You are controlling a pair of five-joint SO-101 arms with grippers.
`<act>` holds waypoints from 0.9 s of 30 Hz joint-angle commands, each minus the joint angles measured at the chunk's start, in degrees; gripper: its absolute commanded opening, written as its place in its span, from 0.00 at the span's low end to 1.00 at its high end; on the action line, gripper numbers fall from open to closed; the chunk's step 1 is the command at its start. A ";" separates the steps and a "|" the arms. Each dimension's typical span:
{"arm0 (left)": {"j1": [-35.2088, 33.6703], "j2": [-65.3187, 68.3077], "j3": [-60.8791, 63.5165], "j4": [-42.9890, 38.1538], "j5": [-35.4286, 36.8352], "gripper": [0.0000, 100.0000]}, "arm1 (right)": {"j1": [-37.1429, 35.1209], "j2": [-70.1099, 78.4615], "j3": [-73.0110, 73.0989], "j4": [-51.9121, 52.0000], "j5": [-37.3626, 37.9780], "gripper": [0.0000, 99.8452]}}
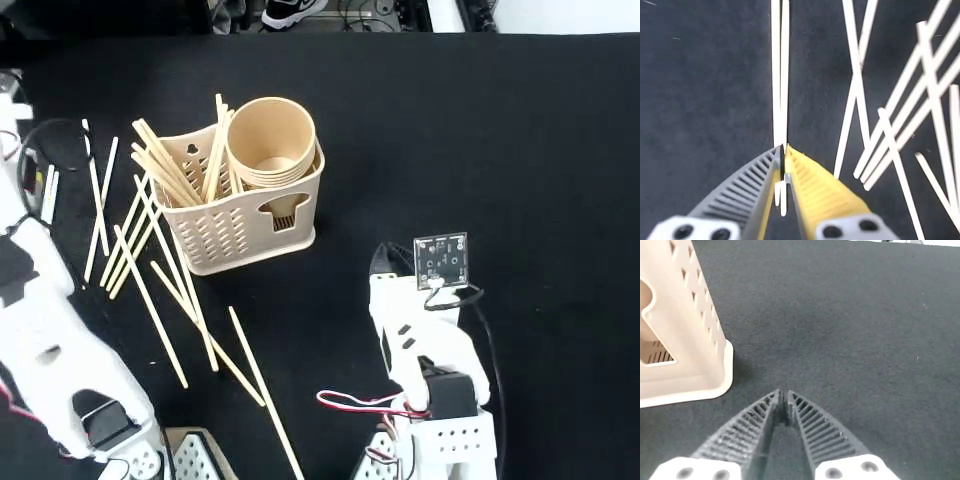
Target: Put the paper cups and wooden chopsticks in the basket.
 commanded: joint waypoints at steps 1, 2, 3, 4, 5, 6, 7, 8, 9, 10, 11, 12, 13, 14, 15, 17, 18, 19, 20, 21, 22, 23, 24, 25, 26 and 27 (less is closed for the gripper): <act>-0.22 -10.99 6.73 -1.32 -2.11 0.03 | 0.70 -4.09 -0.22 0.09 0.62 0.02; -0.66 -10.99 7.87 -2.20 -3.52 0.03 | 0.70 -4.09 -0.22 0.09 0.62 0.02; -0.92 -10.81 9.19 -3.25 -4.92 0.03 | 0.70 -4.09 -0.22 0.09 0.62 0.02; -1.19 -10.11 10.77 -4.75 -6.42 0.03 | 0.70 -4.09 -0.22 0.09 0.62 0.02; -1.63 -8.97 12.62 -6.68 -7.56 0.04 | 0.70 -4.09 -0.22 0.09 0.62 0.02; -1.98 -7.47 14.20 -8.44 -8.35 0.07 | 0.70 -4.09 -0.22 0.09 0.62 0.02; -2.59 -5.71 15.34 -10.11 -8.26 0.11 | 0.70 -4.09 -0.22 0.09 0.62 0.02; -3.21 -3.96 16.04 -11.96 -8.18 0.15 | 0.70 -4.09 -0.22 0.09 0.62 0.02; -3.91 -1.85 16.31 -14.07 -8.18 0.20 | 0.70 -4.09 -0.22 0.09 0.62 0.02; -4.44 0.53 16.22 -16.18 -8.35 0.23 | 0.70 -4.09 -0.22 0.09 0.62 0.02; -5.14 3.25 16.13 -18.37 -8.35 0.27 | 0.70 -4.09 -0.22 0.09 0.62 0.02; -5.58 6.07 15.96 -20.40 -8.35 0.28 | 0.70 -4.09 -0.22 0.09 0.62 0.02; -5.67 8.88 15.96 -22.51 -8.35 0.28 | 0.70 -4.09 -0.22 0.09 0.62 0.02; -5.76 11.69 15.96 -24.53 -8.35 0.28 | 0.70 -4.09 -0.22 0.09 0.62 0.02; -5.58 14.15 15.96 -25.93 -8.53 0.26 | 0.70 -4.09 -0.22 0.09 0.62 0.02; -5.23 18.20 15.43 -27.16 -8.62 0.23 | 0.70 -4.09 -0.22 0.09 0.62 0.02; -4.79 19.69 14.11 -26.73 -8.62 0.20 | 0.70 -4.09 -0.22 0.09 0.62 0.02; -4.62 21.27 12.79 -26.20 -8.62 0.15 | 0.70 -4.09 -0.22 0.09 0.62 0.02; -4.35 22.33 11.30 -24.88 -8.62 0.10 | 0.70 -4.09 -0.22 0.09 0.62 0.02; -4.26 23.12 9.63 -23.38 -8.62 0.03 | 0.70 -4.09 -0.22 0.09 0.62 0.02; -4.18 23.82 8.04 -21.54 -8.44 0.02 | 0.70 -4.09 -0.22 0.09 0.62 0.02; -4.18 24.44 6.29 -19.52 -8.44 0.05 | 0.70 -4.09 -0.22 0.09 0.62 0.02; -4.18 24.70 4.26 -17.49 -8.44 0.03 | 0.70 -4.09 -0.22 0.09 0.62 0.02; -4.18 24.70 2.15 -15.03 -8.44 0.02 | 0.70 -4.09 -0.22 0.09 0.62 0.02; -4.26 24.70 0.13 -12.22 -8.62 0.03 | 0.70 -4.09 -0.22 0.09 0.62 0.02; -4.26 24.62 -2.42 -8.97 -8.62 0.03 | 0.70 -4.09 -0.22 0.09 0.62 0.02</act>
